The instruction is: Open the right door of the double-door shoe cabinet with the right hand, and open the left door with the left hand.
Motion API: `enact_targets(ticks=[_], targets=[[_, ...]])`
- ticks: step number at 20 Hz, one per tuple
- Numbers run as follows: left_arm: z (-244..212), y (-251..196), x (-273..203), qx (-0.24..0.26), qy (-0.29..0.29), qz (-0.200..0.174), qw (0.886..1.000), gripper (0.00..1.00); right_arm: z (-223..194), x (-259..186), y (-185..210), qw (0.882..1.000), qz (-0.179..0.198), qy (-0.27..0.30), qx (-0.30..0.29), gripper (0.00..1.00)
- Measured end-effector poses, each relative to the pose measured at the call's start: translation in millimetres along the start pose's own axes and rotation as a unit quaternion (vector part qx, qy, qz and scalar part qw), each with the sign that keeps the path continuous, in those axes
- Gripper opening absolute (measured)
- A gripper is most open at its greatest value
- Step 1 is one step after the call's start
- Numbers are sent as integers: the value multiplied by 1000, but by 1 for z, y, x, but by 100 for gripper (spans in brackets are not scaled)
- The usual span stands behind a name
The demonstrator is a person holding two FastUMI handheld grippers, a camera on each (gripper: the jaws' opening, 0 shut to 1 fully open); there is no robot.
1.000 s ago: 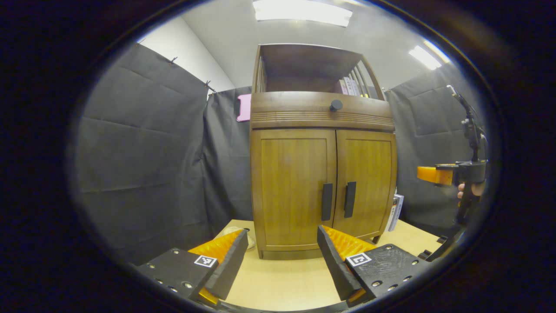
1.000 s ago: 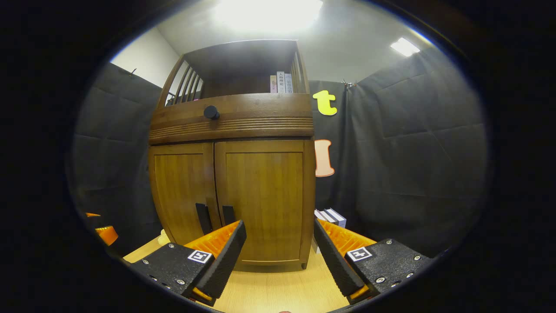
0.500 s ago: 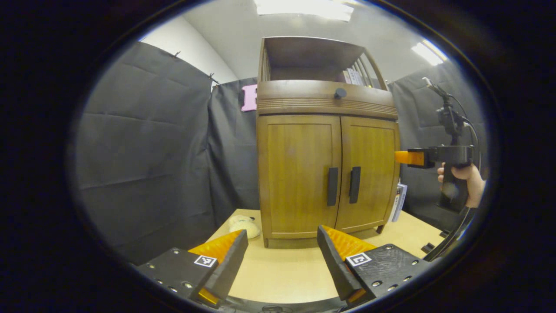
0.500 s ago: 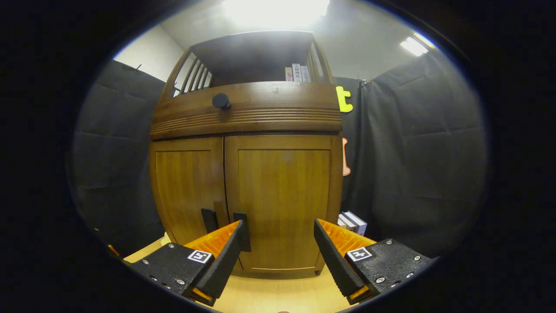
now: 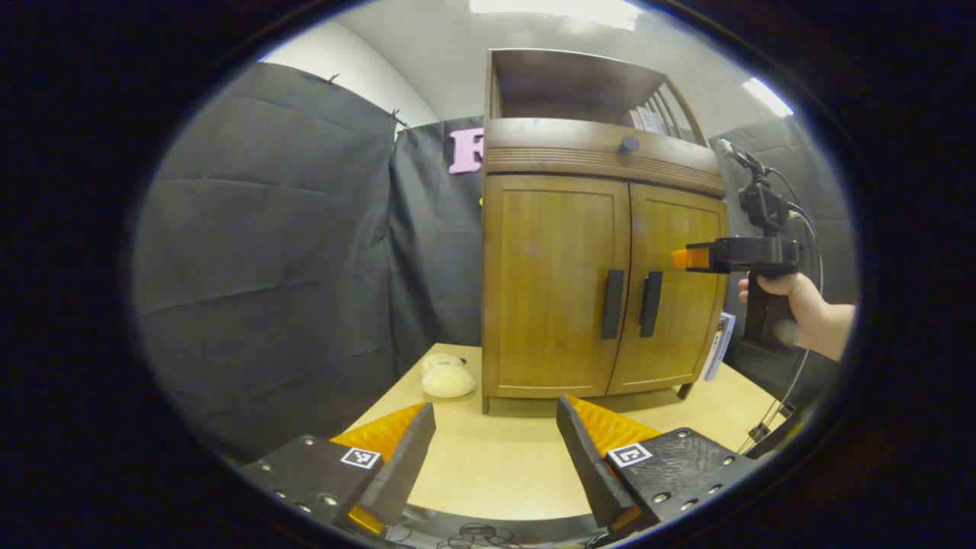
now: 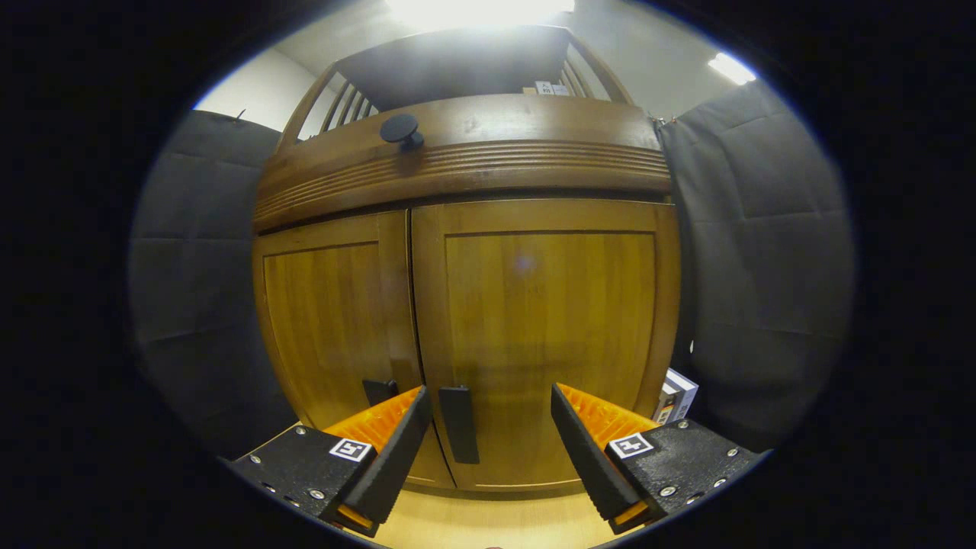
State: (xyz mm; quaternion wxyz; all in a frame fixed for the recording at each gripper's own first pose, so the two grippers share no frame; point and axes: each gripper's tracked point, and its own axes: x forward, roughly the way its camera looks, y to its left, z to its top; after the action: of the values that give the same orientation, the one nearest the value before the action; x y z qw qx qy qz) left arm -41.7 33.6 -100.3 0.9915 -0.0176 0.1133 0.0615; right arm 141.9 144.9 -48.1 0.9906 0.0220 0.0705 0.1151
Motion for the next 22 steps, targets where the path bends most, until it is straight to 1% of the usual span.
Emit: enact_targets(ticks=[3, 5, 6, 7, 8, 9, 10, 11, 12, 13, 14, 15, 17, 18, 19, 20, 21, 22], targets=[[-14, 6, 4, -4, 13, 7, 1000, 98, -10, 20, 11, 1000, 4, 10, 1, 97], [-23, 10, 7, -7, 22, 10, 1000, 98, -18, 33, 20, 1000, 11, 15, 3, 95], [-26, 10, 8, -7, 27, 11, 1000, 98, -21, 41, 23, 1000, 12, 17, 2, 97], [-29, 9, 11, -7, 31, 10, 999, 92, -24, 48, 23, 1000, 10, 20, 1, 94], [-30, 9, 14, -6, 34, 9, 999, 92, -29, 55, 23, 1000, 7, 23, 0, 94], [-32, 8, 18, -4, 37, 8, 999, 92, -32, 61, 23, 1000, 3, 24, -1, 97], [-33, 7, 22, -1, 38, 8, 999, 92, -36, 67, 24, 1000, 3, 26, -3, 94], [-33, 6, 27, 1, 39, 6, 999, 92, -39, 71, 24, 1000, 2, 29, -6, 97], [-33, 1, 29, 3, 40, 3, 999, 92, -45, 72, 21, 999, -2, 32, -8, 93], [-32, -1, 33, 4, 40, 1, 999, 92, -47, 75, 21, 999, -1, 34, -6, 95], [-31, -2, 35, 5, 39, -2, 999, 92, -50, 78, 20, 999, 0, 37, -4, 90], [-31, -4, 36, 6, 39, -6, 999, 92, -53, 81, 21, 999, 3, 40, -4, 90], [-33, -7, 41, 9, 40, -13, 999, 92, -61, 84, 31, 999, 9, 45, -9, 79], [-33, -9, 44, 10, 41, -16, 999, 92, -62, 85, 31, 999, 3, 44, -12, 68], [-34, -9, 44, 13, 41, -19, 999, 92, -61, 88, 24, 999, -11, 41, -16, 58], [-34, -9, 44, 16, 41, -21, 999, 92, -63, 95, 23, 999, -8, 41, -7, 47], [-33, -9, 45, 19, 41, -21, 999, 86, -62, 89, 22, 999, -6, 43, 0, 37], [-35, -10, 45, 21, 42, -21, 999, 87, -61, 88, 21, 999, -4, 45, 2, 34]])
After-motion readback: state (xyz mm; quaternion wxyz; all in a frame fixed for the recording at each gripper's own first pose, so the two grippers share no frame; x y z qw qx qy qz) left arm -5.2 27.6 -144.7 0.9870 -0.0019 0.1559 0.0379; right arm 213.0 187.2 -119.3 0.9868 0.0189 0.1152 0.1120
